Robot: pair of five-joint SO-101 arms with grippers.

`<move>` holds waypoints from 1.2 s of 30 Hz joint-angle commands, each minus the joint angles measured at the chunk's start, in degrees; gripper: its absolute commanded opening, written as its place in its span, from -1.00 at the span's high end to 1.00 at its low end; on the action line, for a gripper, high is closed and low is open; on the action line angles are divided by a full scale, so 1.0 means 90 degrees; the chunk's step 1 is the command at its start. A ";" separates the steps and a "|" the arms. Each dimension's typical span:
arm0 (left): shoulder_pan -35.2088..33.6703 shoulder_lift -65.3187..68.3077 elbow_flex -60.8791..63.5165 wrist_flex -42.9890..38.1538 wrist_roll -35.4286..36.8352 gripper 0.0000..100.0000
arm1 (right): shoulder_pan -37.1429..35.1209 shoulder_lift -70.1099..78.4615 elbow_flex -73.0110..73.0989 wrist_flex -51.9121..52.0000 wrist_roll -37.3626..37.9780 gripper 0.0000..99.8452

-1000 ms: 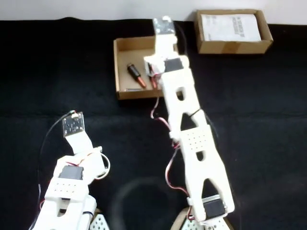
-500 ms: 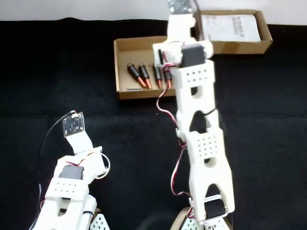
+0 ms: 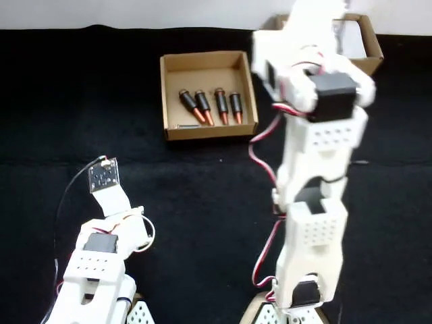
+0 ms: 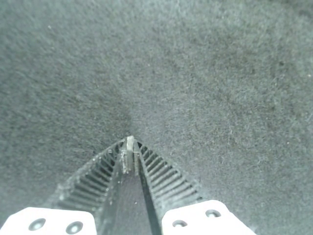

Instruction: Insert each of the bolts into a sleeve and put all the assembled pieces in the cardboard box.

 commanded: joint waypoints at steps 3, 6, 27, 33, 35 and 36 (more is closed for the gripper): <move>-0.0044 -0.0005 0.0005 -0.0059 0.0000 0.98 | 0.0376 -0.1421 -0.0650 0.0073 0.0049 0.39; -0.0044 -0.0005 0.0005 -0.0059 0.0000 0.98 | 0.0366 -0.1900 -0.0650 0.0073 0.0049 0.39; -0.0044 -0.0005 0.0005 -0.0059 0.0000 0.98 | 0.0366 -0.3629 -0.0650 0.0093 0.0059 0.39; -0.0044 -0.0005 0.0005 -0.0059 0.0000 0.98 | 0.1167 -0.4850 -0.0532 0.0103 0.0039 0.39; -0.0044 -0.0005 0.0005 -0.0059 0.0000 0.98 | 0.0933 -0.5455 0.0054 0.0103 0.0029 0.39; -0.0044 -0.0005 0.0005 -0.0059 0.0000 0.98 | 0.0777 -0.5768 0.0562 0.0103 0.0029 0.39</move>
